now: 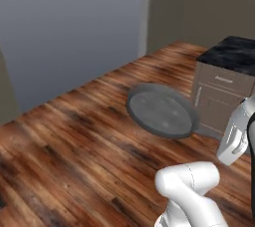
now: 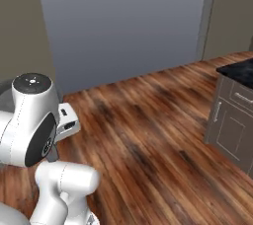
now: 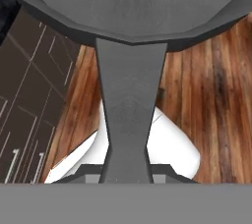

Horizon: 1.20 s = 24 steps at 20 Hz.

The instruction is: Move the pot and pan from the stove into the sink.

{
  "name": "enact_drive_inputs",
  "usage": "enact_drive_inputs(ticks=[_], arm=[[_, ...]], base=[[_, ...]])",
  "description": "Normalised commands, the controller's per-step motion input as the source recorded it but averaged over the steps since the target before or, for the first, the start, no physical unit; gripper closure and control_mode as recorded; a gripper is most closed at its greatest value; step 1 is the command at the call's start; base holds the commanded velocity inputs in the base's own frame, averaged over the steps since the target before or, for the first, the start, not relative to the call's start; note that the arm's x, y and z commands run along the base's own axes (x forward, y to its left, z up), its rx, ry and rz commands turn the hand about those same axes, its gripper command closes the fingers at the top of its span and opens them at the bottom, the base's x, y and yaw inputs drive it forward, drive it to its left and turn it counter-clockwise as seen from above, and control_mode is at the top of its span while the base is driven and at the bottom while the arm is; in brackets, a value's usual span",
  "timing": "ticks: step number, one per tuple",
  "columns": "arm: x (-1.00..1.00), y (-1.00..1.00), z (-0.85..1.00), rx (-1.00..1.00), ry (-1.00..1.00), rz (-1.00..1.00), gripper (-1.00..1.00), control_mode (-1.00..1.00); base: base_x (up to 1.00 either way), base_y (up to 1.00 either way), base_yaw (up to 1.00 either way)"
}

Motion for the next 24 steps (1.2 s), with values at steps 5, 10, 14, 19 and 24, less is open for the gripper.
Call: enact_drive_inputs(ticks=[5,10,14,19,24], arm=[[0.00,0.00,0.00,0.00,0.00,0.00,1.00,1.00],[0.00,0.00,0.00,0.00,0.00,0.00,1.00,1.00],[0.00,0.00,0.00,0.00,0.00,0.00,1.00,1.00],[0.00,0.00,0.00,0.00,0.00,0.00,1.00,1.00],[0.00,0.00,0.00,0.00,0.00,0.00,1.00,1.00]], base=[[0.00,-0.14,-0.47],[0.00,-0.14,-0.47],[0.00,-0.13,-0.47],[0.00,-0.12,-0.47],[0.00,-0.13,-0.46]])
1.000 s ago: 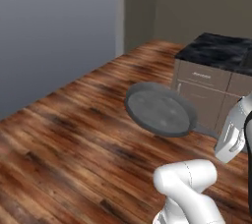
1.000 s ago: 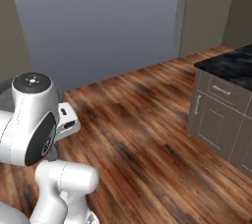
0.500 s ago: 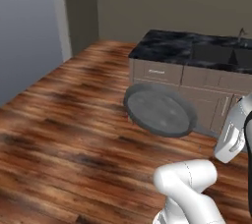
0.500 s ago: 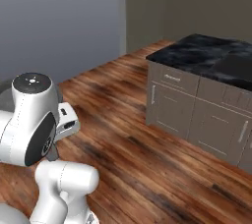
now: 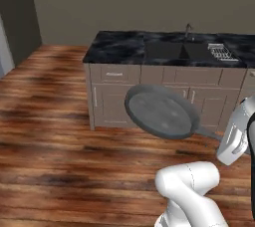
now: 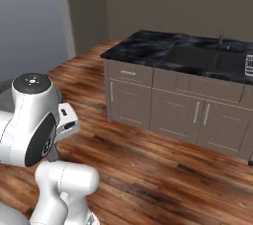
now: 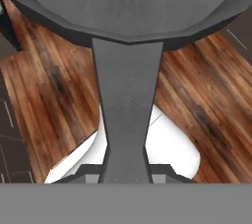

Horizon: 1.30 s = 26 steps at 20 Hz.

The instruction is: Move the pot and pan from the stove into the sink.

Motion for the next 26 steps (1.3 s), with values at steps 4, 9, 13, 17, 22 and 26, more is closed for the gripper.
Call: enact_drive_inputs(ticks=[4,9,13,17,22,26], arm=[[0.00,0.00,0.00,0.00,0.00,0.00,1.00,1.00],[0.00,0.00,0.00,0.00,0.00,0.00,1.00,1.00],[0.00,0.00,0.00,0.00,0.00,0.00,1.00,1.00],[0.00,0.00,0.00,0.00,0.00,0.00,1.00,1.00],[0.00,0.00,0.00,0.00,0.00,0.00,1.00,1.00],[0.00,0.00,0.00,0.00,0.00,0.00,1.00,1.00]], base=[[0.00,-0.16,-0.45],[0.00,-0.15,-0.45],[0.00,-0.11,-0.34],[0.00,-0.02,-0.04],[0.14,0.05,0.00],[0.63,0.31,-0.02]])
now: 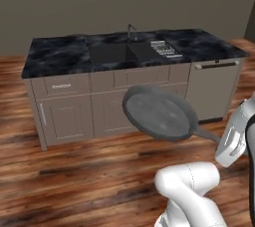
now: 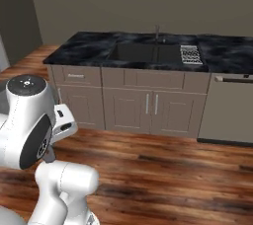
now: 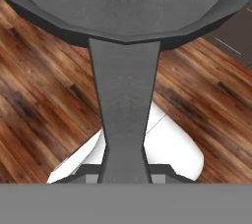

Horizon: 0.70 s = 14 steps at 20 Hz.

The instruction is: Move the pot and pan from the stove into the sink.

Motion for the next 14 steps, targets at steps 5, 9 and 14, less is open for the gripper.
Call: enact_drive_inputs(ticks=[5,9,14], arm=[[0.00,0.00,0.00,0.00,0.00,0.00,1.00,1.00],[0.00,0.00,0.00,0.00,0.00,0.00,1.00,1.00],[0.00,0.00,0.00,0.00,0.00,0.00,1.00,1.00]], base=[[0.73,0.33,-0.03],[0.77,0.39,-0.04],[0.78,0.42,-0.05]])
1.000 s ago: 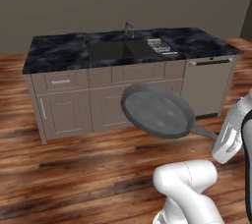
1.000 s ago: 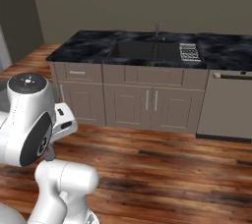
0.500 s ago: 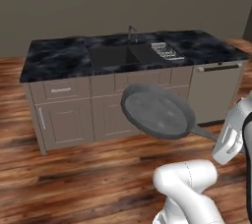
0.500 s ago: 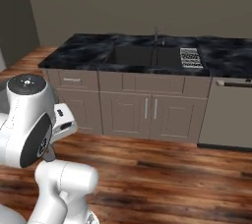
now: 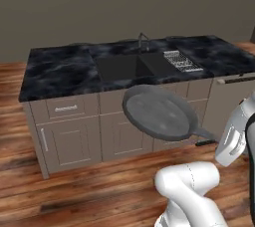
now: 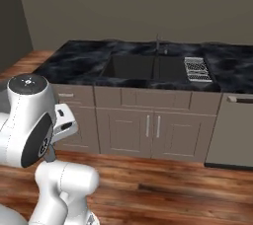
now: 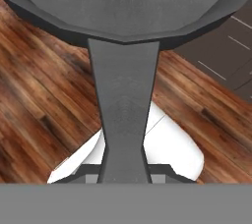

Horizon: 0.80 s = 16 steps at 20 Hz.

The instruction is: Move the pot and pan from the stove into the sink.

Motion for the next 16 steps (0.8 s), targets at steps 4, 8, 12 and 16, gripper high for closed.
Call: enact_drive_inputs(ticks=[4,8,12,16], arm=[[0.00,0.00,0.00,0.00,0.00,0.00,1.00,1.00],[0.00,0.00,0.00,0.00,0.00,0.00,1.00,1.00],[0.00,0.00,0.00,0.00,0.00,0.00,1.00,1.00],[0.00,0.00,0.00,0.00,0.00,0.00,1.00,1.00]], base=[[0.78,0.43,-0.05],[0.75,0.41,-0.05],[0.70,0.39,-0.05],[0.66,0.37,-0.05]])
